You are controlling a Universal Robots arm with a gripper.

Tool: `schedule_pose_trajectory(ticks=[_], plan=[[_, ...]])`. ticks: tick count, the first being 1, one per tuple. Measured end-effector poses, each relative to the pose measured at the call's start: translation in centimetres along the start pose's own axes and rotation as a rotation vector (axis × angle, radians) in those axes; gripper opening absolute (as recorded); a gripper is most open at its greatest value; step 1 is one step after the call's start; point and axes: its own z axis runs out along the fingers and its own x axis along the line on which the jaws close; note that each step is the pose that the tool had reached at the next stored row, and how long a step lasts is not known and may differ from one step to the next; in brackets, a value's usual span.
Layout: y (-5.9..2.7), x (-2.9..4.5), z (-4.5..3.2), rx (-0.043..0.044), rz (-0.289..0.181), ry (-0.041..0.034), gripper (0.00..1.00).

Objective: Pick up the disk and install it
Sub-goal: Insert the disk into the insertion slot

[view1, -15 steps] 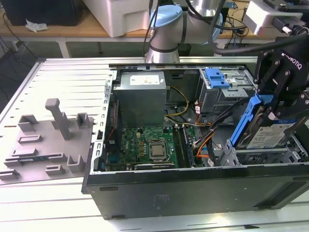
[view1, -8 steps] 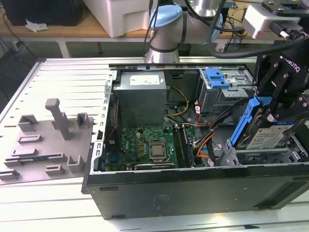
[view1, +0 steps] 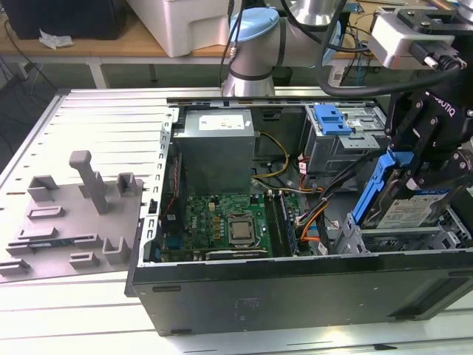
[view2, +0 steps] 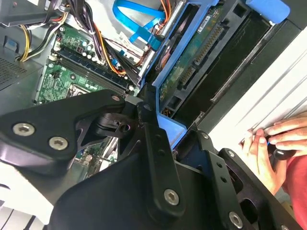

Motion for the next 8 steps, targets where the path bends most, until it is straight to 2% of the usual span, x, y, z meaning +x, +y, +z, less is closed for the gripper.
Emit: schedule_pose_trajectory(ticks=[8], plan=[[-0.01, 0.01, 0.29, 0.0, 0.0, 0.0001, 0.37]])
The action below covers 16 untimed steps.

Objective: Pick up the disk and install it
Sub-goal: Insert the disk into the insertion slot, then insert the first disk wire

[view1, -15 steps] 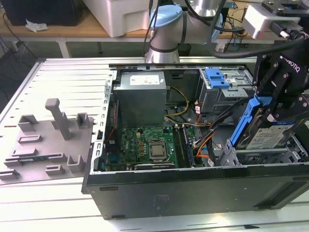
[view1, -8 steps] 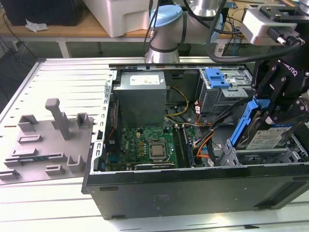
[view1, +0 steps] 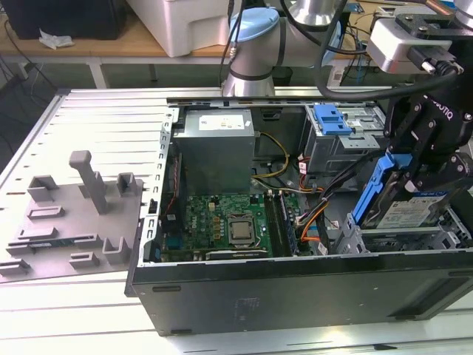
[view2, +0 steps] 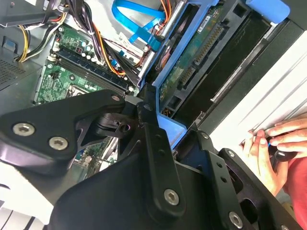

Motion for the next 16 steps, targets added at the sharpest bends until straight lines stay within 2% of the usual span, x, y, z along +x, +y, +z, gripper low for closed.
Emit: schedule_pose_trajectory(ticks=[4, 5, 16], plan=[[0.0, 0.0, 0.0, 0.0001, 0.0, -0.0001, 0.38], [0.0, 0.0, 0.0, 0.0, 0.0, 0.0, 0.44], [0.0, 0.04, 0.0, 0.0, 0.0, 0.0, 0.44]])
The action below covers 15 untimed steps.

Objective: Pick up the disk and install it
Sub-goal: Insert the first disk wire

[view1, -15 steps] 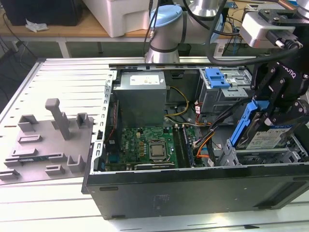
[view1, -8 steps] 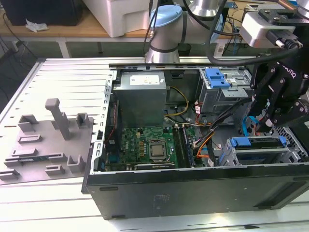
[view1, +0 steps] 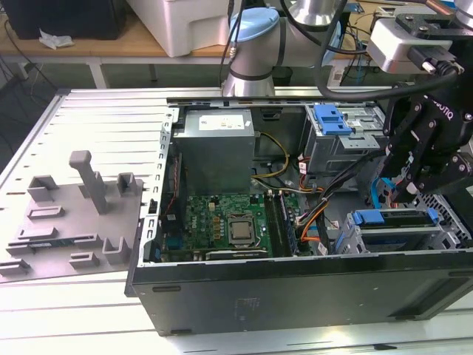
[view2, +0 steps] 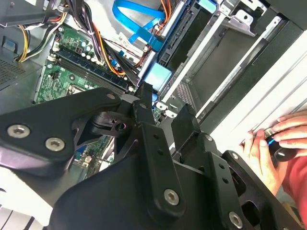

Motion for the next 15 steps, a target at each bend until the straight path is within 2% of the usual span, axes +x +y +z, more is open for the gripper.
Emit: schedule_pose_trajectory(ticks=[9, 12, 15], plan=[[-0.01, -0.02, 0.01, 0.0, 0.0, 0.0002, 0.44], [-0.8, -0.98, 0.08, 0.0, 0.001, 0.0005, 0.44], [-1.55, -1.34, 0.17, 0.0001, 0.017, 0.0002, 0.44]])
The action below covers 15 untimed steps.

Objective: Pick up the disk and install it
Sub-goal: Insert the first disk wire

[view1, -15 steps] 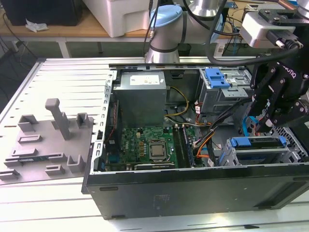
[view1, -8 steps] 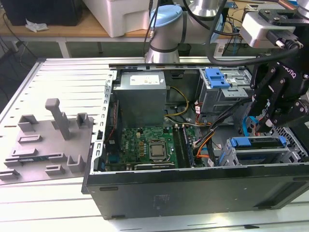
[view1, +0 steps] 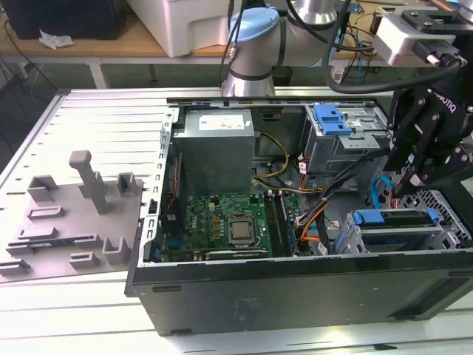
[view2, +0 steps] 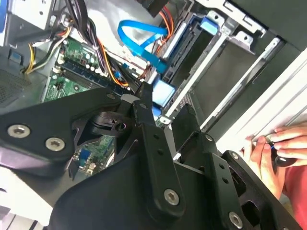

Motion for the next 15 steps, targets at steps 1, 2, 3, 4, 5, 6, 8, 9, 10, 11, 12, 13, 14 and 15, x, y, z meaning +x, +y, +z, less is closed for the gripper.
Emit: schedule_pose_trajectory(ticks=[1, 2, 3, 4, 5, 6, 8, 9, 10, 11, 12, 13, 14, 15], plan=[[-0.15, -0.04, 0.04, 0.0002, 0.016, -0.0002, 0.44], [-0.2, -0.06, 0.08, 0.0003, 0.03, -0.0007, 0.44], [-0.22, -0.06, 0.11, 0.0004, 0.041, -0.0008, 0.44], [-0.3, -0.07, 0.17, 0.0007, 0.058, 0.0026, 0.44], [-0.36, -0.08, 0.22, 0.0013, 0.07, 0.014, 0.44], [-0.48, -0.1, 0.25, 0.0024, 0.08, 0.034, 0.44], [-0.67, -0.35, 0.31, 0.0047, 0.089, 0.0771, 0.44], [-0.7, -0.44, 0.33, 0.0055, 0.091, 0.0892, 0.44], [-0.74, -0.55, 0.36, 0.0067, 0.092, 0.1094, 0.44], [-0.77, -0.76, 0.37, 0.0089, 0.094, 0.1468, 0.44], [-0.79, -0.92, 0.39, 0.0105, 0.094, 0.1732, 0.44], [-0.8, -1.18, 0.39, 0.0116, 0.095, 0.1899, 0.44], [-0.79, -1.78, 0.4, 0.0125, 0.095, 0.2053, 0.44], [-0.78, -2.48, 0.4, 0.0128, 0.095, 0.2096, 0.44]])
